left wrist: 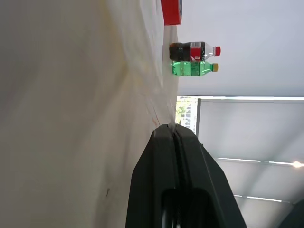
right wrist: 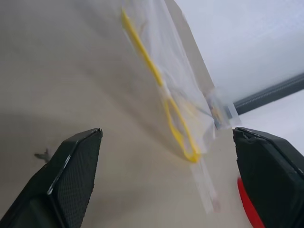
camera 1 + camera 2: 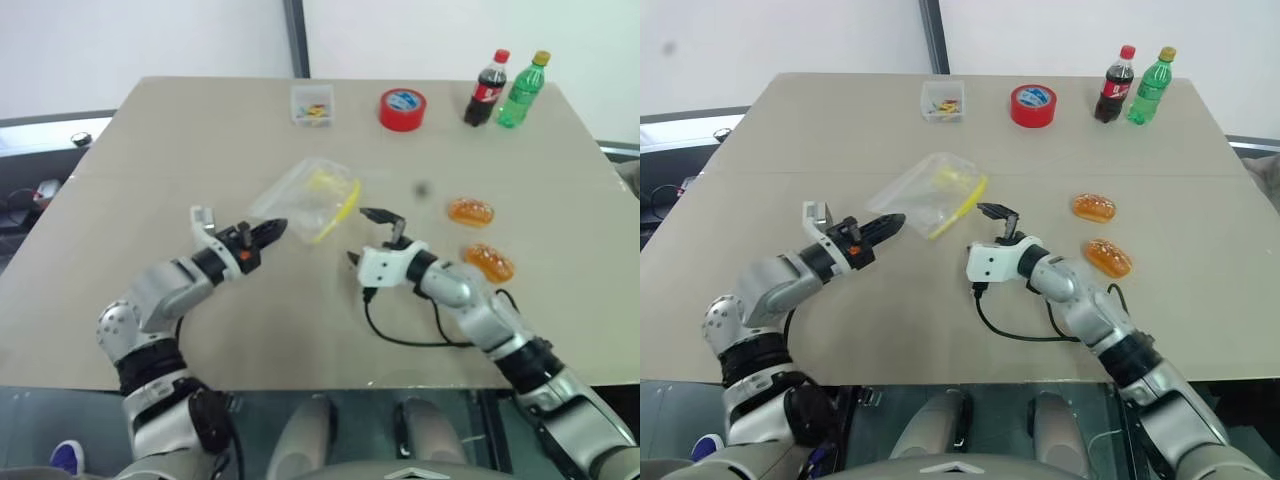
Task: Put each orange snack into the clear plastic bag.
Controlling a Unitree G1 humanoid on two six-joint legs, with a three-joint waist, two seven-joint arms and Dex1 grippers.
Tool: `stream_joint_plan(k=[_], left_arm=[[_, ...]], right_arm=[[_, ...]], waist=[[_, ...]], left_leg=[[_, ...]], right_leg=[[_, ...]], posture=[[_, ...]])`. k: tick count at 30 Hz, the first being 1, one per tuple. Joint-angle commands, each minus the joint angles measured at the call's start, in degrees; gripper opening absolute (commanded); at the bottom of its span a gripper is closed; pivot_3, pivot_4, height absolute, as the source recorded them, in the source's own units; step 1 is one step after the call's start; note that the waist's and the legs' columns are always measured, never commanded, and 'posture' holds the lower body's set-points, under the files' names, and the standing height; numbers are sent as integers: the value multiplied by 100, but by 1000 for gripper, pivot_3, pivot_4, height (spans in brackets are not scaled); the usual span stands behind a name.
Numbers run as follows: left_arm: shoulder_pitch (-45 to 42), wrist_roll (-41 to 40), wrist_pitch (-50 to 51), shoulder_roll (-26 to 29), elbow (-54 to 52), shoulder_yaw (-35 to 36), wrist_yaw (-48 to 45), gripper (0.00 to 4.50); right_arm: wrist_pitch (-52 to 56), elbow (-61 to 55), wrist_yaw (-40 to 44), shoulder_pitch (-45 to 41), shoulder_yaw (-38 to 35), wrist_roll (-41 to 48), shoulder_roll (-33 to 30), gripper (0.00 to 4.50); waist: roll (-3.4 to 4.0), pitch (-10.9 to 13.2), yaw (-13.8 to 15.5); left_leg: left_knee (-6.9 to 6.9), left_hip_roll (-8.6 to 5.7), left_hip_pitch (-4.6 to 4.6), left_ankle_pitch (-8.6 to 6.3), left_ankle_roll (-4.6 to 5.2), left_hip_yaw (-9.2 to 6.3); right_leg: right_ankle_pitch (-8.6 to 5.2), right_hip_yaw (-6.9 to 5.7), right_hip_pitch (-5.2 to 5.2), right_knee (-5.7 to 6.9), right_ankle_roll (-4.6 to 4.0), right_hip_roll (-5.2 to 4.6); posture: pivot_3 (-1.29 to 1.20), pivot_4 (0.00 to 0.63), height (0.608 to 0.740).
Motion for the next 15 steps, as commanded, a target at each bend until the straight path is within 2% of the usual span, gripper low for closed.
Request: stream_joint_plan(k=[1,4,8,11,15], left_arm=[[37,-341,-290,117,-397,-203,13,102],[89,-341,-438,156,-446,-269,-38,102],[204,-341,-590,228,-469,-370,-98,102],[340,-308,-818,390,-524,-605,-240,102],[396,380,-991,485,-549,-903,-808,102]], right_arm=[[-446,872,-854,-532,-46,-340,291,4500],[-661,1804,-1468,-1044,-81,-498,579,4500],[-1064,2568,-1660,-1436,18,-554,764,4500],[-1227,2653,-1662,-1476,-22,-512,828,4500],[-1260,2455,-1507,-1356,-90,-424,829,4500]], waist=[[-1,0,0],[0,0,-35],[-1,0,-53],[0,0,-64],[0,0,-69]], left_leg=[[1,-1,1,1,-1,-1],[1,-3,7,6,-8,2],[-3,-1,9,9,-12,1],[-6,0,7,9,-12,3],[-6,0,7,9,-12,3]], right_leg=[[0,-2,0,1,-1,0],[3,-1,2,9,-5,6],[5,0,1,7,-10,21],[5,3,1,1,-10,21],[5,3,1,2,-10,21]], posture=[[0,150,740],[0,150,740],[0,150,740],[0,150,740],[0,150,740]])
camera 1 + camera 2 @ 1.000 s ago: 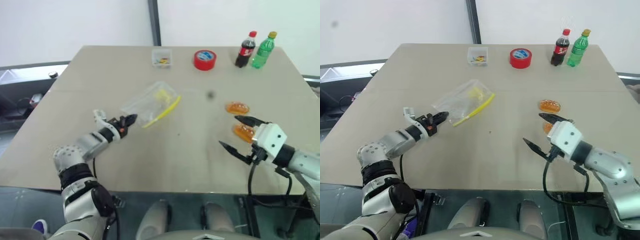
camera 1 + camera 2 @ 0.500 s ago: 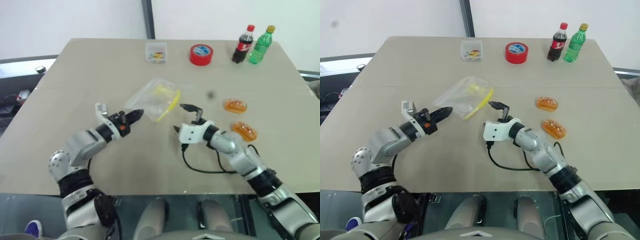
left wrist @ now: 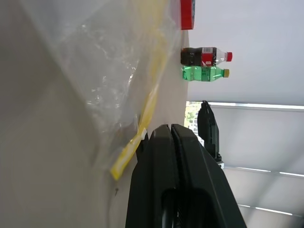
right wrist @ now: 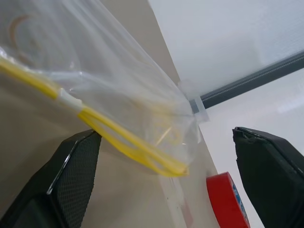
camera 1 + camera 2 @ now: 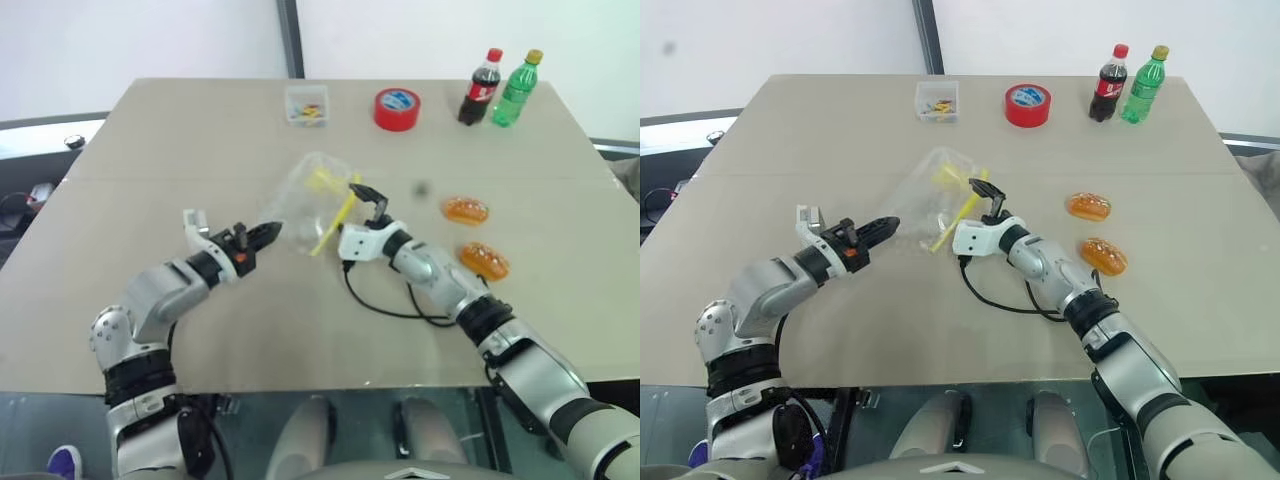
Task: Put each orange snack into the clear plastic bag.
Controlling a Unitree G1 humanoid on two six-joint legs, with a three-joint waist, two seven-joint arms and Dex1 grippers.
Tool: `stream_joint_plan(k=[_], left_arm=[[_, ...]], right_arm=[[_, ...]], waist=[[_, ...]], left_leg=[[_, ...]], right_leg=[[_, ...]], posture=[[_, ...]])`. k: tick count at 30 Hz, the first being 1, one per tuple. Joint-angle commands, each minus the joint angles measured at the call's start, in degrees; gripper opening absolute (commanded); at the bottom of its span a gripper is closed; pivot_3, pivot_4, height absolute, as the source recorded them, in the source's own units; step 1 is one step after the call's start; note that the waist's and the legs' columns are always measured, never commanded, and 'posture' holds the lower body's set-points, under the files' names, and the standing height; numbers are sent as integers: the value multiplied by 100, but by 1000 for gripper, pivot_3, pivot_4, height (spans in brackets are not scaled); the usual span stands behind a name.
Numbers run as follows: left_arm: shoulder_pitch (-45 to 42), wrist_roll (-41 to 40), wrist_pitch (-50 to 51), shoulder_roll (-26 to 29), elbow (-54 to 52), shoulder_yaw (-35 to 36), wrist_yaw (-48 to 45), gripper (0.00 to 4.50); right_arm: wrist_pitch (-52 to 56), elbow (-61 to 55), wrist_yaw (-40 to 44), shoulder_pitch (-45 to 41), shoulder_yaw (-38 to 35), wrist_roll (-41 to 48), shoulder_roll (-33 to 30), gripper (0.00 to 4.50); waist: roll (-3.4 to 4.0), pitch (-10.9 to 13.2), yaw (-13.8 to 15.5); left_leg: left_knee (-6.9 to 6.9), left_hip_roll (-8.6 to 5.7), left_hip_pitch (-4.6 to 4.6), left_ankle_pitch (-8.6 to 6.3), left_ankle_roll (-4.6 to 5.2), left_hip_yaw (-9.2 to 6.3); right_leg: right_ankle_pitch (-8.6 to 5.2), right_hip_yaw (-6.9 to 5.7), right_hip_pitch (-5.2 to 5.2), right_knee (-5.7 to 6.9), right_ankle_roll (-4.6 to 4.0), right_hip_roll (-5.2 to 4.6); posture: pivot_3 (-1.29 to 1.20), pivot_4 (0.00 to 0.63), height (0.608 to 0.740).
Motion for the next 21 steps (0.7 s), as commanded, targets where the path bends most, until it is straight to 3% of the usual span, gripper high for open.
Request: stream_joint_plan(k=[1,2,8,14,21], left_arm=[[22,584,-255,54,-264,-321,-583,102],[46,731,-312,31,-256,-398,-647,102],[521,541,-460,154,-578,-429,-506,2855],[833,270,-539,528,-798,-484,-503,2855],[603,1045,-749,348,-78,-727,-1162,2855]], right_arm=[[-88,-412,129,59,-138,174,7,4500],[-51,-564,209,124,-171,214,-21,4500],[485,-2210,1039,793,-532,671,-352,4500],[1722,-4317,2642,1734,-1039,2079,-744,4500],[2942,-6017,4069,2716,-1593,3363,-1756,4500]], waist=[[0,0,1],[0,0,2],[1,0,-31],[3,2,-18],[8,5,84]], left_leg=[[0,-1,0,0,0,-1],[1,-1,1,0,0,0],[-6,8,-5,0,0,0],[-7,15,1,-1,2,-3],[-6,2,0,-2,5,-6]], right_leg=[[0,-1,1,1,0,2],[0,0,1,2,0,2],[0,5,-6,-3,0,-1],[0,4,-1,1,0,-2],[-1,-5,1,-1,0,-7]], posture=[[0,150,740],[0,150,740],[0,150,740],[0,150,740],[0,150,740]])
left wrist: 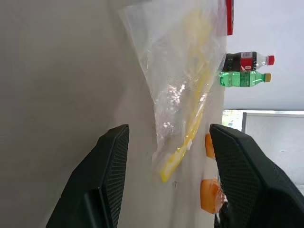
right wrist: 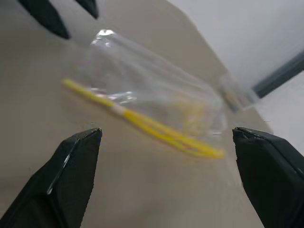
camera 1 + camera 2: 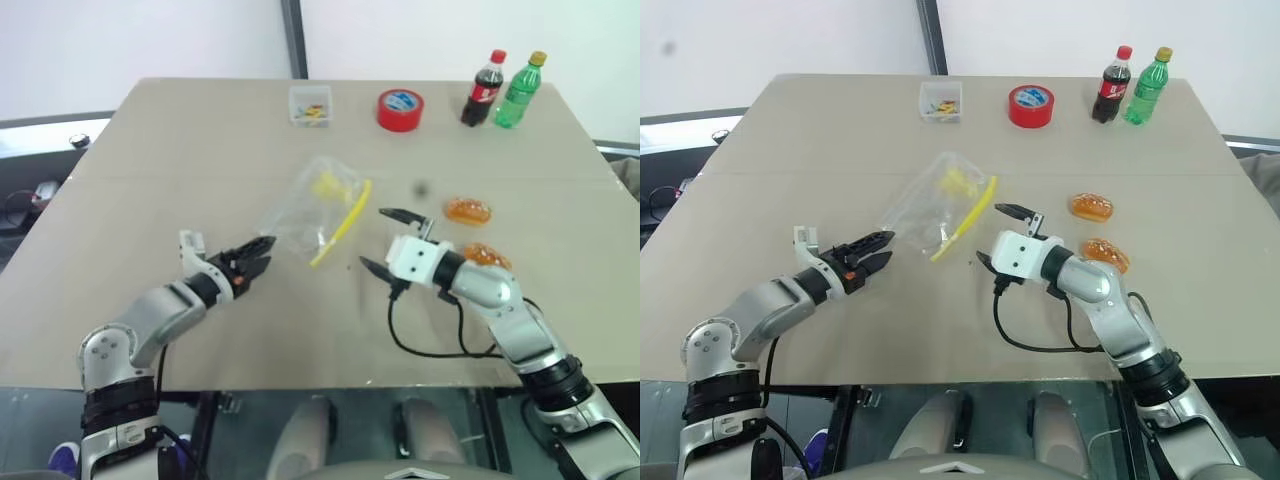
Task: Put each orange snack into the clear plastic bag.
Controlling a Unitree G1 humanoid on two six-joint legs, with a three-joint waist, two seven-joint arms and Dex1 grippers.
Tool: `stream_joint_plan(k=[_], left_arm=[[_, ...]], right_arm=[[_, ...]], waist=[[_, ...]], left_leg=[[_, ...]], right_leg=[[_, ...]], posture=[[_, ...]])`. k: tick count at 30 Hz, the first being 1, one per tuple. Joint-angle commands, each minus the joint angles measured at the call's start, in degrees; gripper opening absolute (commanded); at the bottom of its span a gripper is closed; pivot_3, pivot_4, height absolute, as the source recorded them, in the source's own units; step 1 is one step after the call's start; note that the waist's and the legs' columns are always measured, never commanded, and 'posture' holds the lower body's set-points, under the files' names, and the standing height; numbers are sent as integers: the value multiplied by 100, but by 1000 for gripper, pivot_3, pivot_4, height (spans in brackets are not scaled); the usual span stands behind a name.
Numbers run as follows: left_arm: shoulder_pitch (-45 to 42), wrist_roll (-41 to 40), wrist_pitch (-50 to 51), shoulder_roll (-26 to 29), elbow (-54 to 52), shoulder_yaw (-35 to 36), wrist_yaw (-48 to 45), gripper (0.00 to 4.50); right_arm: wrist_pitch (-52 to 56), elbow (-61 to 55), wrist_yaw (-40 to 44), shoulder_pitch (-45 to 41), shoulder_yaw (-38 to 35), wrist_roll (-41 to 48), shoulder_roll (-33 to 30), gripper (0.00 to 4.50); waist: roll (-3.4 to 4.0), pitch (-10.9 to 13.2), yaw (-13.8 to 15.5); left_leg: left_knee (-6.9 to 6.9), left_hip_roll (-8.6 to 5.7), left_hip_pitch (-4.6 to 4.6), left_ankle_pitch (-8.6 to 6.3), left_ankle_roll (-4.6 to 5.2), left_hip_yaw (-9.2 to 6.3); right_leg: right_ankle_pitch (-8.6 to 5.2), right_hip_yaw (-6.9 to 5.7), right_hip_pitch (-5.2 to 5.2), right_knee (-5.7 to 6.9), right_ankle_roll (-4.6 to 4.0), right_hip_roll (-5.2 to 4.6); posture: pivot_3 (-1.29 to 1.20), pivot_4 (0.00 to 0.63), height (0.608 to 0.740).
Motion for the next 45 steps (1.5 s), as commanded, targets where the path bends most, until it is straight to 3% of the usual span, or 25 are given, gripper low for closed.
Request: stream_joint_plan(k=[1,6,23,26,29,30,31,36,41,45], left_arm=[[-153,377,-126,-95,230,-93,-376,2855],[-520,1181,-251,-411,692,-333,-943,2855],[-1745,2862,-248,-1473,2461,-200,-2037,2855],[-1892,3097,-241,-1522,2663,-137,-2162,2071],[-1984,3178,-134,-1576,2737,-29,-2275,782],[-2004,3145,-69,-1596,2731,34,-2287,637],[-2004,3105,-2,-1611,2689,93,-2270,94],[-1888,2522,666,-1612,2153,458,-2195,41],[-1678,1264,1383,-1548,1322,730,-1602,41],[-1494,-213,1655,-1117,782,544,-1060,41]], right_arm=[[693,-991,456,208,-608,906,-227,4500],[1595,-1845,694,655,-1246,1869,-548,4500],[2234,-2457,387,785,-1315,2127,-726,4500],[2222,-2500,384,826,-1324,2139,-764,4500],[2253,-2528,357,865,-1357,2225,-747,4500],[2263,-2532,343,868,-1361,2238,-747,4500],[2266,-2534,322,879,-1367,2243,-745,4500],[2068,-2359,248,820,-1171,2029,-749,4500],[979,-1195,-421,317,-237,316,-656,4500],[-181,478,-1519,-418,536,-1115,-166,4500]], waist=[[0,0,-6],[3,-4,17],[39,-29,152],[48,-34,141],[61,-42,144],[66,-45,146],[68,-46,147],[66,-45,124],[46,-32,55],[17,-15,-52]], left_leg=[[0,0,0,0,0,-1],[1,0,7,-4,7,-6],[16,-21,22,-12,24,-38],[16,-25,36,-12,25,-41],[15,-25,62,-13,25,-49],[15,-25,67,-13,25,-50],[15,-25,72,-13,25,-50],[15,-21,83,-11,27,-51],[8,-12,50,2,2,-48],[9,-7,10,6,-4,-41]], right_leg=[[0,-1,1,0,0,0],[0,-8,15,-1,0,-1],[-2,-45,55,-9,5,-11],[-3,-49,71,-9,6,-11],[-4,-57,97,-13,6,-12],[-4,-57,101,-13,7,-12],[-4,-57,106,-12,7,-13],[-6,-56,119,-14,10,-13],[-5,-50,82,-14,9,-10],[-3,-40,34,-4,6,-10]], posture=[[0,150,740],[0,150,740],[0,150,740],[0,150,740],[0,150,740],[0,150,740],[0,150,740],[0,150,740],[0,150,740],[0,150,740]])
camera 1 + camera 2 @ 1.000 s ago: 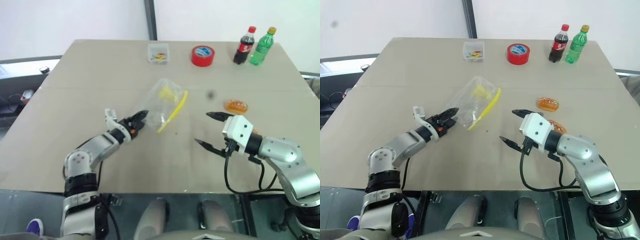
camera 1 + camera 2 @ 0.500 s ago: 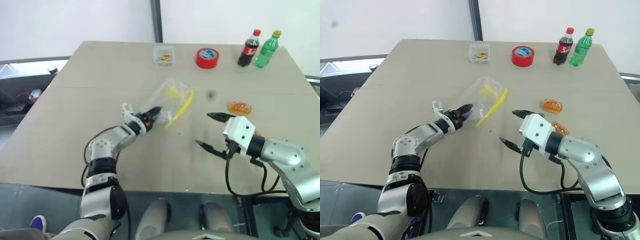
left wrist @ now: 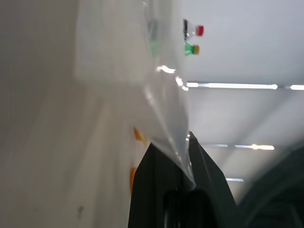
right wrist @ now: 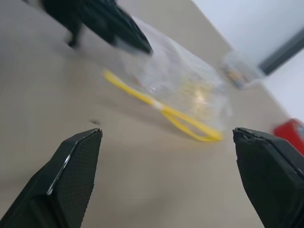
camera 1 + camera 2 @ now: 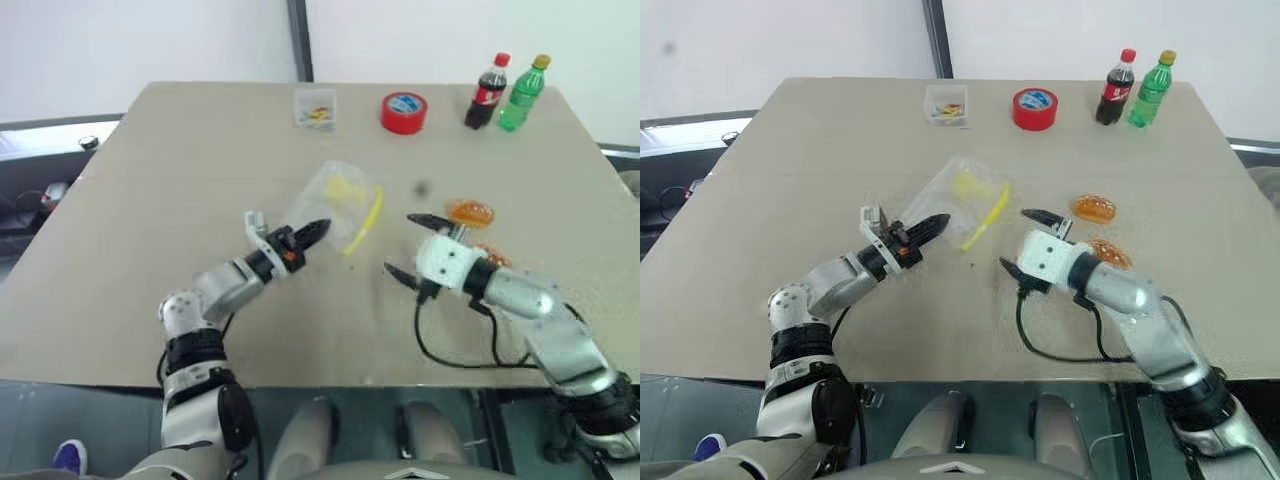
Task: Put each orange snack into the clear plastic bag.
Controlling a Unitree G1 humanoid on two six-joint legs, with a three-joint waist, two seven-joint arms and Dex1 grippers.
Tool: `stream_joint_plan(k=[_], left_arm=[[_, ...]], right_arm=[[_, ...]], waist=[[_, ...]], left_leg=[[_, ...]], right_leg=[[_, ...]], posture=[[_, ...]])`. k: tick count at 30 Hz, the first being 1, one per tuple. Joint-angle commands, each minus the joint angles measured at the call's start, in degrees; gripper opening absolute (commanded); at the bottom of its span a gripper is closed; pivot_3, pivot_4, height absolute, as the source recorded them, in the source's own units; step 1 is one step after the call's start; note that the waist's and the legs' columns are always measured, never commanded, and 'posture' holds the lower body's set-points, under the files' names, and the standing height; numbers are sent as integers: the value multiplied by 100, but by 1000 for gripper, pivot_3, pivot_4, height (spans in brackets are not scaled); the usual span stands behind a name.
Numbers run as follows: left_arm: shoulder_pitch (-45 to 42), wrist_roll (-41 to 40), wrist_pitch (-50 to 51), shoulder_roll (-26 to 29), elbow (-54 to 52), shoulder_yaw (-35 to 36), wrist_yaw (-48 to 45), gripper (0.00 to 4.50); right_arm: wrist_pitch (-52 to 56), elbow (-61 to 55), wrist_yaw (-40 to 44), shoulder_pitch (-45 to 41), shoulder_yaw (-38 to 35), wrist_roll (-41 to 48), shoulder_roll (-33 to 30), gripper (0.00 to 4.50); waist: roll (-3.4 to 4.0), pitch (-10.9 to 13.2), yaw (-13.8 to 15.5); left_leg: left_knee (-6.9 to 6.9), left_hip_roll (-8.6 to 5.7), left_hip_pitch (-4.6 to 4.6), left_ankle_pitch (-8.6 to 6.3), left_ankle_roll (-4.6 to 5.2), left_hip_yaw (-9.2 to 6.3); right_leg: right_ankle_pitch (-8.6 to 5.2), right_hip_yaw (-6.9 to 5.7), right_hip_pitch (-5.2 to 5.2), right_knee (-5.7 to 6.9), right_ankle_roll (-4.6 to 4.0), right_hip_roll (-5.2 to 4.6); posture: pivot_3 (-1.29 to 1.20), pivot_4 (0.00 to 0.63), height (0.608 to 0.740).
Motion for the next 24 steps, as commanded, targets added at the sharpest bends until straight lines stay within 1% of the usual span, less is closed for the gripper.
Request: stream_joint_plan(k=[1,4,7,9,16,19,21,22,23,24], left_arm=[[87,-1412,137,435,-563,-185,479,41],[141,-1798,-120,635,-639,-433,754,41],[172,-1996,-201,647,-788,-479,824,41],[202,-2013,-108,687,-856,-501,749,41],[245,-2013,68,936,-991,-458,552,41],[262,-2013,86,1032,-1008,-477,491,0],[328,-2013,55,1075,-1070,-443,504,0],[348,-2013,39,1081,-1095,-437,506,0],[365,-2013,34,1081,-1126,-426,489,0],[383,-2013,22,1071,-1167,-423,489,0]], right_arm=[[-1118,1211,-987,-547,497,-1121,415,4500],[-1505,1822,-1315,-724,500,-1373,618,4500],[-1771,2175,-1505,-826,485,-1522,767,4500],[-1966,2458,-1697,-963,487,-1645,886,4500],[-2499,3493,-1885,-1575,471,-1509,1617,4500],[-2624,3906,-1986,-1765,340,-1425,1804,3669],[-2672,4040,-1995,-1816,254,-1353,1833,2724],[-2697,4078,-1989,-1828,230,-1333,1834,2099],[-2732,4095,-1975,-1834,220,-1321,1820,1883],[-2765,4089,-1949,-1827,199,-1294,1804,1296]], waist=[[-23,14,-60],[-24,17,4],[-29,20,15],[-33,22,-7],[-32,23,-71],[-33,23,-66],[-34,24,-43],[-34,24,-40],[-34,24,-29],[-34,24,-31]], left_leg=[[-4,3,2,0,-1,6],[-10,6,-10,2,-4,21],[-9,0,-17,2,-4,22],[-9,1,-17,2,-4,24],[-11,4,-9,2,-5,32],[-11,4,-10,3,-5,33],[-11,5,-11,2,-5,31],[-11,5,-11,2,-5,31],[-11,5,-11,2,-5,31],[-11,5,-13,3,-5,29]], right_leg=[[0,7,-4,2,0,1],[1,22,-25,3,-2,2],[1,23,-26,-3,-2,-2],[2,25,-26,-3,-2,1],[2,32,-29,4,-4,20],[3,34,-29,3,-5,19],[3,34,-29,2,-5,16],[3,34,-29,1,-5,14],[3,34,-29,1,-5,13],[3,33,-29,1,-5,12]], posture=[[0,150,740],[0,150,740],[0,150,740],[0,150,740],[0,150,740],[0,150,740],[0,150,740],[0,150,740],[0,150,740],[0,150,740]])
